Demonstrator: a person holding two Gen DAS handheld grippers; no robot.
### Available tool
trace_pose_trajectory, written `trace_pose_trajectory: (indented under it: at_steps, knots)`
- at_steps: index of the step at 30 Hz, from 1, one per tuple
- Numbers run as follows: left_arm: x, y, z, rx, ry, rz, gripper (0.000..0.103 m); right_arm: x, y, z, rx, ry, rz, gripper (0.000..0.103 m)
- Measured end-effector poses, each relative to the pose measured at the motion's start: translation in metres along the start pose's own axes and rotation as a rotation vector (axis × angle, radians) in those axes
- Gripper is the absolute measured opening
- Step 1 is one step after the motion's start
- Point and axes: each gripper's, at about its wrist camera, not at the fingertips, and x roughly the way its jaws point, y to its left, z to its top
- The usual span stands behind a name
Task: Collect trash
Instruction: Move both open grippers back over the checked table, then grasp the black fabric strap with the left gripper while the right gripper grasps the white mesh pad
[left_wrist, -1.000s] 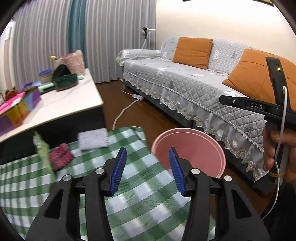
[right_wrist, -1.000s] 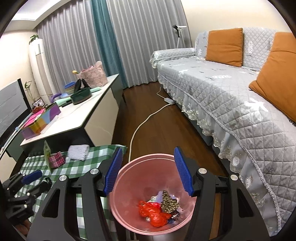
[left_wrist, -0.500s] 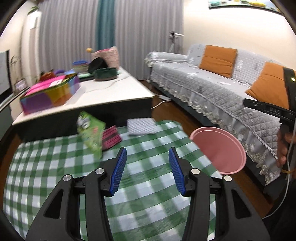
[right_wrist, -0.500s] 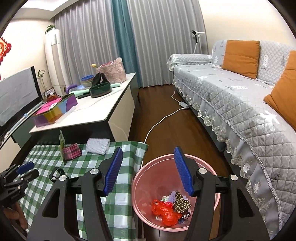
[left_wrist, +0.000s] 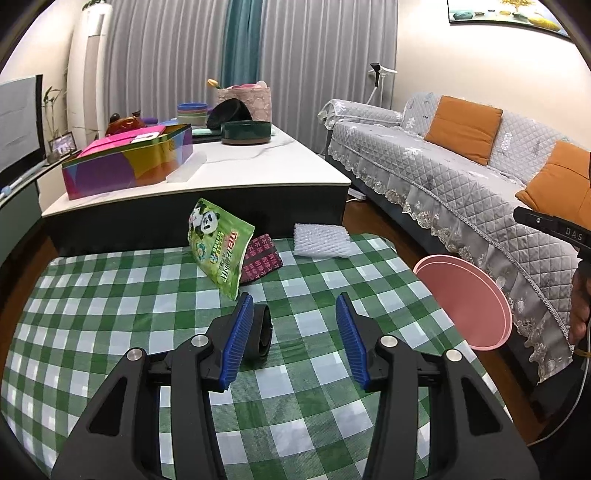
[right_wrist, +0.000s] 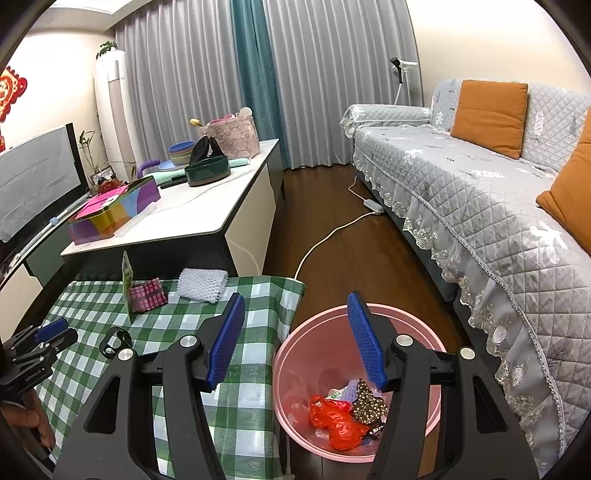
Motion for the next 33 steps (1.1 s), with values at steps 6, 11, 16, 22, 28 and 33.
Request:
trace_pose_trajectory:
  at_steps: [6,11,16,22,28,33]
  knots:
    - [0.007,0.005,-0.001,-0.024,0.01,0.007,0.046,0.001,-0.003,-0.001,0.01,0.004,-0.003,0.058]
    - [0.009,0.006,-0.002,-0.028,0.014,0.007,0.046,0.003,-0.004,-0.001,0.008,0.007,-0.003,0.058]
    - [0.013,0.007,-0.004,-0.031,0.019,0.007,0.046,0.004,-0.004,-0.001,0.007,0.008,-0.002,0.058]
    - [0.014,0.009,-0.005,-0.036,0.022,0.009,0.046,0.004,-0.004,-0.001,0.009,0.008,-0.003,0.058]
    - [0.017,0.01,-0.007,-0.043,0.034,0.017,0.046,0.005,-0.004,-0.001,0.009,0.011,-0.003,0.058]
    - [0.028,0.015,-0.012,-0.058,0.063,0.031,0.046,0.007,-0.005,-0.002,0.015,0.008,-0.003,0.058]
